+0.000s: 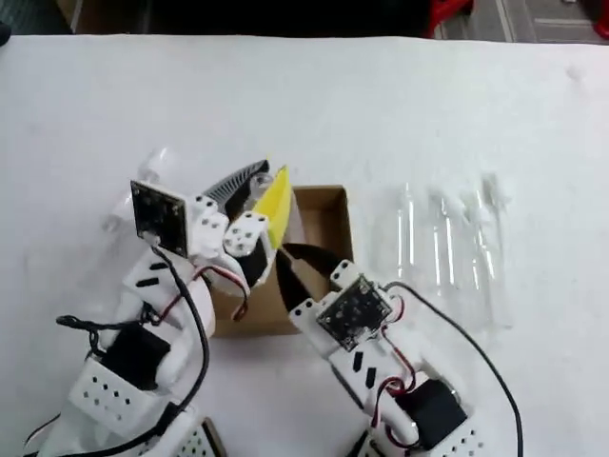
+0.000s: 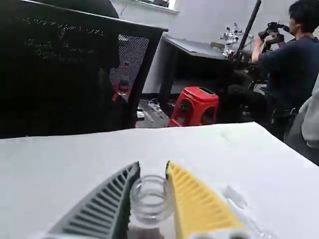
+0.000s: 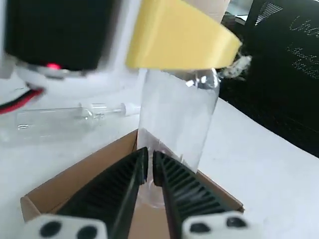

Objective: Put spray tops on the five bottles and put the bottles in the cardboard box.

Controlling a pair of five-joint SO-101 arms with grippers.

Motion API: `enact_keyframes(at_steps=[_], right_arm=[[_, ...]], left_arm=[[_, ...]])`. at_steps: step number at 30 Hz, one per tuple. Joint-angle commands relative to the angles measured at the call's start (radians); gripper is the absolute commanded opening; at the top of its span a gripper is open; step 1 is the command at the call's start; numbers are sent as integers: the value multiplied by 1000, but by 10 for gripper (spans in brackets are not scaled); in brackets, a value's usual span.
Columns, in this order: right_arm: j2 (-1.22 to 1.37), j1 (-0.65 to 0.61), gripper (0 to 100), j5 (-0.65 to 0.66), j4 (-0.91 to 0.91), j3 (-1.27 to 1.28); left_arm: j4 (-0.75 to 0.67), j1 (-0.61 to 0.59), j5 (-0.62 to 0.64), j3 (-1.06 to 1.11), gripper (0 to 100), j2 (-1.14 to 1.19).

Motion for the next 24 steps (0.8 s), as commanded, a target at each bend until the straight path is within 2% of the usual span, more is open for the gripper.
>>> enact_keyframes(at_steps=[1,3,7,10,14,19,22,24], right_arm=[[-5,67,15,-8,-25,-8],[-5,70,15,-8,-25,-6],[-7,70,15,0,-27,26],[-15,71,15,0,-22,29],[-15,107,15,0,-15,28],[-15,255,15,0,-16,29],[-15,328,15,-8,-18,29],[-15,349,15,-8,-18,31]], left_arm=[[5,28,14,-61,62,2],[35,50,-2,-66,62,2],[98,142,-158,-80,62,2],[92,137,-239,-80,59,4],[83,10,-256,-86,60,4],[15,-183,-252,-77,61,10],[0,-209,-250,-49,60,10],[-64,-205,-249,3,60,12]])
